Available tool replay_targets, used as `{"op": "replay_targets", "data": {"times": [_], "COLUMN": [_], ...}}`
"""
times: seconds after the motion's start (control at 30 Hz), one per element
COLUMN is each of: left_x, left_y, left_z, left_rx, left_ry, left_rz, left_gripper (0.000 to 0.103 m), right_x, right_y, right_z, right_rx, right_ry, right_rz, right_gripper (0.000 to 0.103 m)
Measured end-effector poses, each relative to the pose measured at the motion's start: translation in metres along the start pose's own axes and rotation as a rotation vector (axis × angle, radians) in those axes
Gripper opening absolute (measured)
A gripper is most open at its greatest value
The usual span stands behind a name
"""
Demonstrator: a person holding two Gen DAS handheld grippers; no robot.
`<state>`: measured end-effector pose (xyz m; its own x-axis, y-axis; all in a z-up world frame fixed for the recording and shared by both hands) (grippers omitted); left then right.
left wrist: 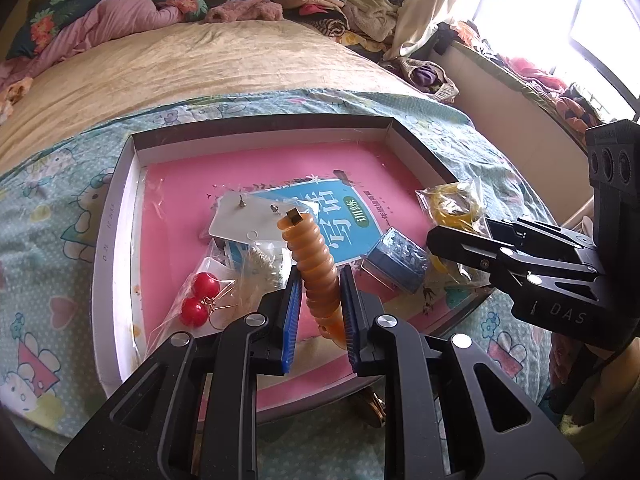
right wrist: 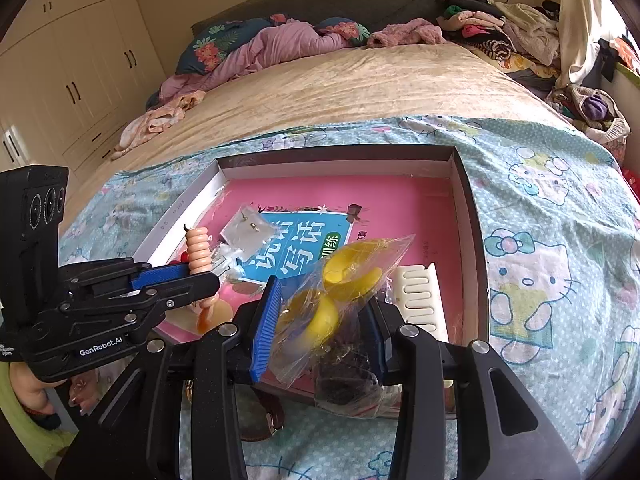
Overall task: Organize jewelry
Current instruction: 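Lower both held items into the pink box and open both tools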
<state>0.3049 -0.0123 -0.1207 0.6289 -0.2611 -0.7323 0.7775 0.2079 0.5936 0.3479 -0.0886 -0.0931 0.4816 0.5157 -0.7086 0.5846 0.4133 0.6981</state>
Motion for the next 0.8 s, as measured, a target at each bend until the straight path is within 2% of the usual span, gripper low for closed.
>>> {"op": "replay_targets", "data": {"times": [0.6, 0.8], "left_x": [0.007, 0.006], "left_y": [-0.004, -0.004], "left_z": [0.006, 0.006], "left_rx": [0.006, 0.006], "left_ry": [-0.005, -0.002], "left_rz": [-0.018, -0.020], "left_gripper": [0.012, 0.013], "right_x": [-0.012, -0.023], "right_y": [-0.005, -0.005], "right_z": [0.003, 0.005], "right_rx": [0.045, 0.067], "right_ry": [0.019, 0.016], "right_rz": [0.024, 0.049], "right_gripper": [0.043, 0.050]}}
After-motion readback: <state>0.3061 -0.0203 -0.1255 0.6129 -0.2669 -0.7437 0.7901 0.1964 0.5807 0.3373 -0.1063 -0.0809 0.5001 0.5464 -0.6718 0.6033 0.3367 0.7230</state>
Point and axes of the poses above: each gripper's, at about its wrist camera, not at the fingertips, and x roughly the way its jaws point, z to its right, y to its top, the point moved 10 cm from there along x, roughly the way its jaws point, and after that the axes turned 9 degrees about -x, right-handed, at the moved point
